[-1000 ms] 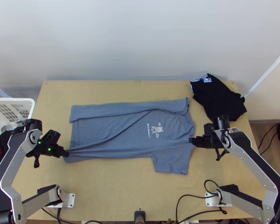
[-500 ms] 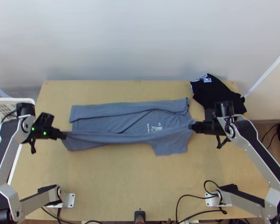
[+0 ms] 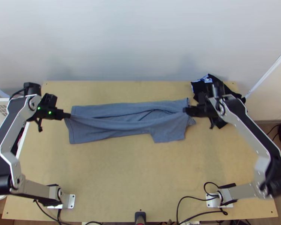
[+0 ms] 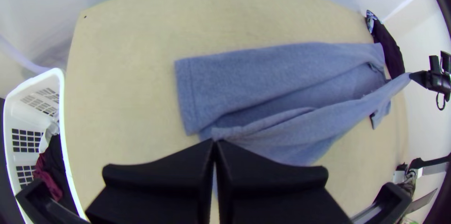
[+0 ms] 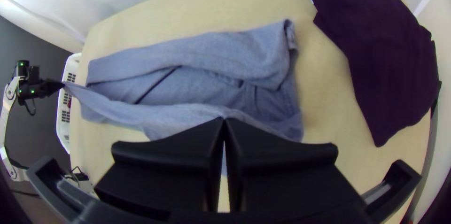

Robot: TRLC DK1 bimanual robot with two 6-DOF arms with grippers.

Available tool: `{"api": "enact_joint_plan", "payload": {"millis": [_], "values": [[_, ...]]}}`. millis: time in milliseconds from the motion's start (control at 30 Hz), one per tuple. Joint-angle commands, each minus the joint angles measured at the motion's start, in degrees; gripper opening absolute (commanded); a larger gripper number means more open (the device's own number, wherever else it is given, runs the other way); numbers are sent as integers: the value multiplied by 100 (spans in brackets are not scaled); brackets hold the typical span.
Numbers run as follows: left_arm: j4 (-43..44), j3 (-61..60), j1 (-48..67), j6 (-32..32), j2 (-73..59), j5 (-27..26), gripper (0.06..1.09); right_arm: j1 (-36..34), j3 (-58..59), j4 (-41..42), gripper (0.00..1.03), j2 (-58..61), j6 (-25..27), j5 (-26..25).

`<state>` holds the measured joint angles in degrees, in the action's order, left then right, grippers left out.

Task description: Fold the t-shirt

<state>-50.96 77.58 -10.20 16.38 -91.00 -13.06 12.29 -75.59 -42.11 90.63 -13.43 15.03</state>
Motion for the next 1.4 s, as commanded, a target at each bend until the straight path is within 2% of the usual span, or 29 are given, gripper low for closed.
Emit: {"api": "enact_joint_plan", "payload": {"millis": [0, 333, 633, 1367], "values": [[16, 442, 106, -206, -436, -30, 10, -69, -606, 45, 3, 587, 25, -96], [42, 1752, 132, -425, -1772, 137, 10, -131, -2100, 45, 3, 2117, 104, -325], [51, 2455, 185, -698, -2818, 330, 10, -192, -2548, 45, 3, 3031, 113, -589], [534, 2182, -70, -891, -3275, 462, 10, -271, -2698, 238, 3, 3514, 77, -1327]]}}
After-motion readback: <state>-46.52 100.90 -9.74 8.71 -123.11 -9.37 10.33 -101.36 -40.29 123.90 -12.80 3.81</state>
